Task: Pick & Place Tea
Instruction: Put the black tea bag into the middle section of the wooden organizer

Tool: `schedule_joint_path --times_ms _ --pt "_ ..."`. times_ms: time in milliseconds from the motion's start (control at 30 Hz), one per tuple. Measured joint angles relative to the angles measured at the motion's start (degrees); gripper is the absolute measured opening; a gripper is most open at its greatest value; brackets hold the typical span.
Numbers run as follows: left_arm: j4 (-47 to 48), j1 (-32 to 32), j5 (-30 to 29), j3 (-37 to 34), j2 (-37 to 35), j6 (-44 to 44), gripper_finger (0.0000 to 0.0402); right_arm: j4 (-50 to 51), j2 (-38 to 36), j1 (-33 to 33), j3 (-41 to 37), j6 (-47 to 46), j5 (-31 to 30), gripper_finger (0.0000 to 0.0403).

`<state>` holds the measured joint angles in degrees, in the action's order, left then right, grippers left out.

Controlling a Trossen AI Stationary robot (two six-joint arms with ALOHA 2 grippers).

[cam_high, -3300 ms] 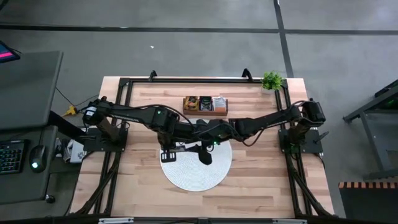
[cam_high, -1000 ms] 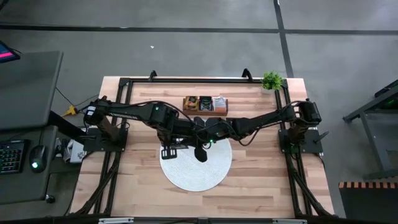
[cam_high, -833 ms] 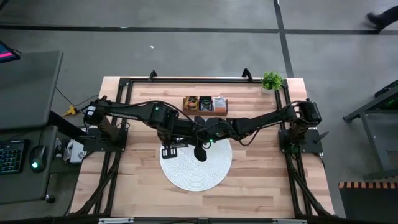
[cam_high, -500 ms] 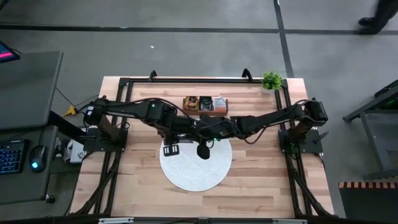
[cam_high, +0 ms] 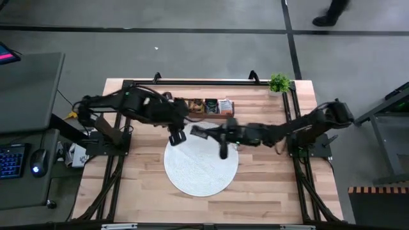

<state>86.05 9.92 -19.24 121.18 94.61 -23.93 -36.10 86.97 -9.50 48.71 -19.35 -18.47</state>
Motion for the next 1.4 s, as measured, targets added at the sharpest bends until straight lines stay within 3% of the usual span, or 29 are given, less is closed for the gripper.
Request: schedule_joint_path --times_ms 167,333,400,567,700,1100,1400 --pt "-6.06 1.57 -8.09 -0.22 -3.03 -1.45 0.015 -20.16 -4.82 -2.73 -11.14 2.99 -10.33 0.0" --pt "-14.24 3.02 -13.12 -0.17 -3.96 -0.46 0.015 -43.85 -5.97 -4.02 -16.3 12.6 -12.34 0.0" --pt "-17.73 3.38 -13.25 -0.22 -3.77 0.25 0.015 -48.6 -5.98 -4.06 -16.77 14.6 -10.82 0.0" --pt "-30.14 3.21 -13.22 -0.25 -1.56 5.18 0.015 -51.63 -5.87 -4.04 -14.7 19.91 -6.63 0.0" --pt "-39.49 2.25 -9.34 -0.26 0.8 9.0 0.015 -52.43 -5.98 -4.06 -13.16 23.31 -4.71 0.0" --pt "-39.92 1.59 -10.06 -0.28 0.85 7.88 0.015 -51.87 -9.57 -5.55 -12.5 27.34 -3.44 0.0" --pt "-43.44 1.59 -7.0 -0.27 0.86 7.68 0.015 -47.65 -11.29 -5.55 -12.5 26.26 -2.44 0.0"
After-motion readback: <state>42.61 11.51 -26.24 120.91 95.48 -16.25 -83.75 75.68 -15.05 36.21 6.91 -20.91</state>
